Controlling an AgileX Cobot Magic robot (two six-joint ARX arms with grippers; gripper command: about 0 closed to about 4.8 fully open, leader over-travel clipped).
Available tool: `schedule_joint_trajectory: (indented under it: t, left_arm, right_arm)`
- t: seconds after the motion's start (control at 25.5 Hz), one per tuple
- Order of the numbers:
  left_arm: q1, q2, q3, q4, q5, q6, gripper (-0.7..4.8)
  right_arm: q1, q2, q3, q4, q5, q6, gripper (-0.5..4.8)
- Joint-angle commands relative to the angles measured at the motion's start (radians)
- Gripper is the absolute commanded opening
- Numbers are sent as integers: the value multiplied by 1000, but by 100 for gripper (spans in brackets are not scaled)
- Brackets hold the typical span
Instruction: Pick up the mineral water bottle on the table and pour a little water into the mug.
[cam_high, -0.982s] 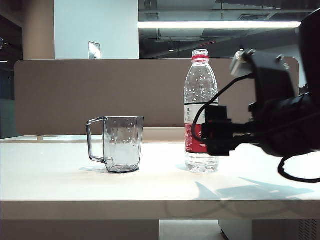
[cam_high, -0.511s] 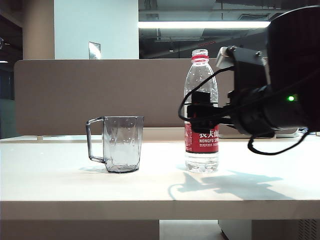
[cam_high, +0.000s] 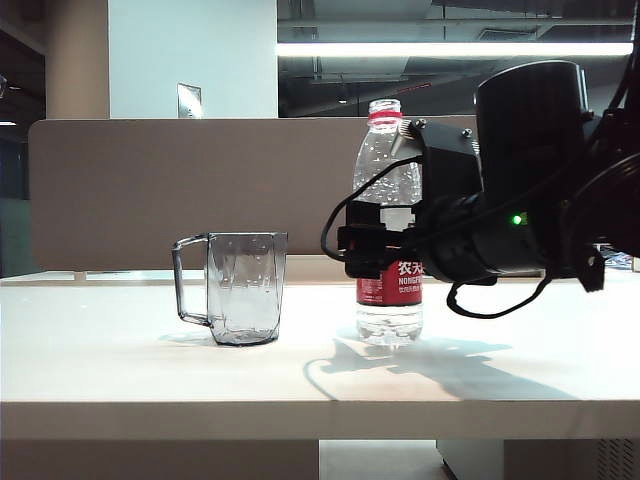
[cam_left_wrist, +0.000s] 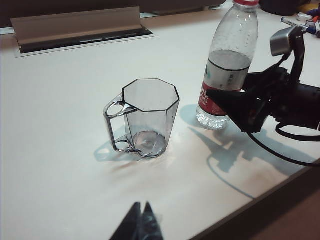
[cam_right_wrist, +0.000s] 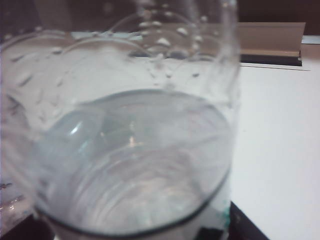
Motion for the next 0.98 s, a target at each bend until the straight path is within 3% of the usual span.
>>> schedule_joint_trajectory:
  t: [0.04,0.67,0.86,0.98]
  left_arm:
    - [0,0,4,4,0,1,-5]
    - [0,0,4,4,0,1,-5]
    - [0,0,4,4,0,1,-5]
    - [0,0,4,4,0,1,-5]
  right_arm:
    - [0,11,18,13,-6,1,440]
    - [-24,79,100,-32,-7,-2,426]
    - [-24,79,103,-36,-7,-2,336]
    - [-24,79,103,-36,-7,-3,332]
